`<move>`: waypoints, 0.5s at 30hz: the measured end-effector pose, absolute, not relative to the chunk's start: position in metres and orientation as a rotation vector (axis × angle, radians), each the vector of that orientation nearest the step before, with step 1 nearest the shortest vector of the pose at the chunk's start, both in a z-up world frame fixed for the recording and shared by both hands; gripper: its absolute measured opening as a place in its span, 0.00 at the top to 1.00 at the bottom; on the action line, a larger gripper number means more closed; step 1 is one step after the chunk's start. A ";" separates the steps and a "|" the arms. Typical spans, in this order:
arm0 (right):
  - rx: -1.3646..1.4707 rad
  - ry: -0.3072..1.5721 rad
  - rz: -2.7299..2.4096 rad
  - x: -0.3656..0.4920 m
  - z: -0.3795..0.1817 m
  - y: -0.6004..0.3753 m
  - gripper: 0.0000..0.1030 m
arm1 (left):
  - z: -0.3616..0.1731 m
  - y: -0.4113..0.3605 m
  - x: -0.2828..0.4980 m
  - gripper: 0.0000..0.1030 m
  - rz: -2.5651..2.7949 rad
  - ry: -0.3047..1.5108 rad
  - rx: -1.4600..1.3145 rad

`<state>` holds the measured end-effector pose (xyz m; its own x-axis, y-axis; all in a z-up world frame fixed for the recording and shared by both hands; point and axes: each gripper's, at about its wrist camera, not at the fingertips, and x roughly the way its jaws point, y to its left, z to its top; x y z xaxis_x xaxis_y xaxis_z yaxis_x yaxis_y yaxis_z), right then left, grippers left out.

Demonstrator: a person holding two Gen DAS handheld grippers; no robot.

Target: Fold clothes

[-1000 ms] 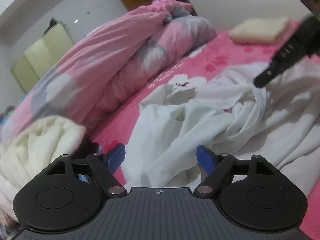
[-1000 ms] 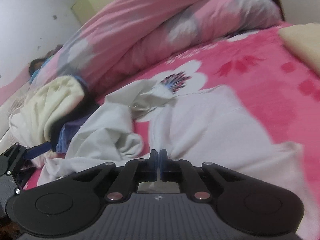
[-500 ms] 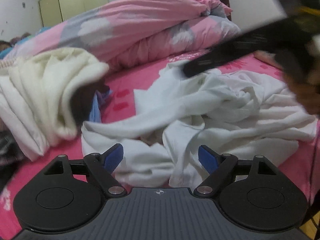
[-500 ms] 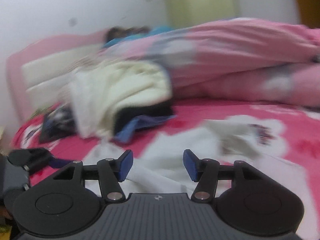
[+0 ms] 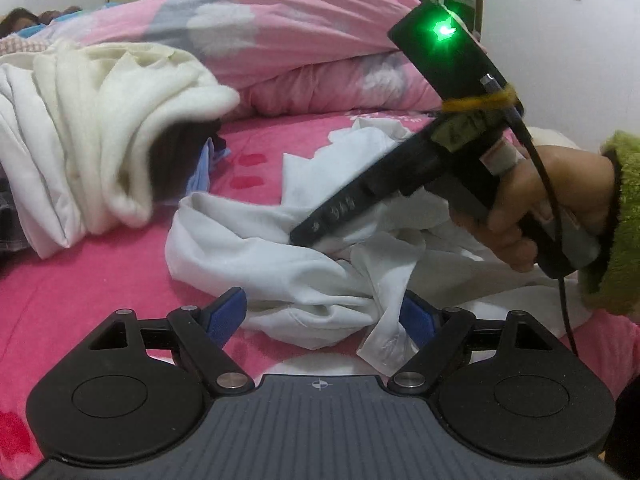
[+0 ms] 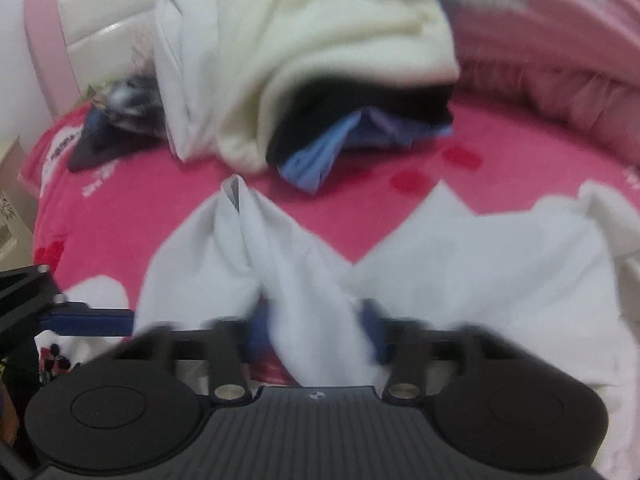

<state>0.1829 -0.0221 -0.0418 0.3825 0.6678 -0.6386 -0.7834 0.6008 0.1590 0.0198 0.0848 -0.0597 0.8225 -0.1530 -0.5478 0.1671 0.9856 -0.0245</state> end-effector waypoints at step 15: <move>0.667 0.286 0.590 0.185 0.027 -0.297 0.99 | -0.056 0.071 0.029 0.19 -0.160 0.603 0.066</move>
